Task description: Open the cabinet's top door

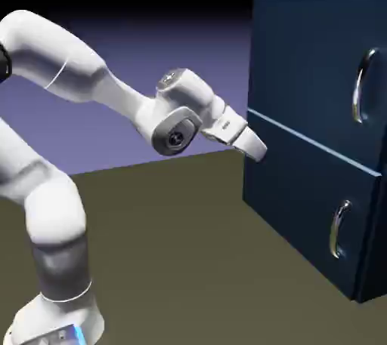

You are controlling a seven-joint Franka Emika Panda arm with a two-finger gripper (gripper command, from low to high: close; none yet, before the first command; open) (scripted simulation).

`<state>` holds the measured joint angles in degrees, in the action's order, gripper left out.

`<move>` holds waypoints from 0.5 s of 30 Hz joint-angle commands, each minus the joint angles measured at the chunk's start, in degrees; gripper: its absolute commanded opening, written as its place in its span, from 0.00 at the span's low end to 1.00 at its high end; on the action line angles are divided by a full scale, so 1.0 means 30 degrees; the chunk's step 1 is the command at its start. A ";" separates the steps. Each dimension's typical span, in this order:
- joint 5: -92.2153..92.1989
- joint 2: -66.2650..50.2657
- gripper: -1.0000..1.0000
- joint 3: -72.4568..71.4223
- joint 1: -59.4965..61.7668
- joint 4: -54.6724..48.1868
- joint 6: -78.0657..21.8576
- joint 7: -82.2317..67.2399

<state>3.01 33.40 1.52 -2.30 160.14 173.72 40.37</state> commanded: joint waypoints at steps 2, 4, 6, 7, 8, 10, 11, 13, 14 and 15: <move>0.1662 0.0411 0.50 0.0840 -0.0890 -0.0478 -0.0160 -0.1153; 0.3323 0.0821 0.50 0.1679 -0.1779 -0.0956 -0.0319 -0.2305; 0.4985 0.1232 0.50 0.2518 -0.2669 -0.1434 -0.0479 -0.3457; 0.5815 0.1437 0.50 0.2938 -0.3113 -0.1673 -0.0559 -0.4033; 0.6646 0.1642 0.50 0.3357 -0.3558 -0.1912 -0.0639 -0.4609; 0.8307 0.2052 0.50 0.4197 -0.4447 -0.2390 -0.0798 -0.5760; 0.9138 0.2258 0.50 0.4616 -0.4892 -0.2629 -0.0878 -0.6336; 1.0799 0.2668 0.50 0.5455 -0.5781 -0.3107 -0.1038 -0.7488; 1.1629 0.2873 0.50 0.5875 -0.6226 -0.3346 -0.1117 -0.8064; 1.2460 0.3079 0.50 0.6295 -0.6670 -0.3585 -0.1197 -0.8640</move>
<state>40.38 42.64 20.40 -22.31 149.38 170.13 14.45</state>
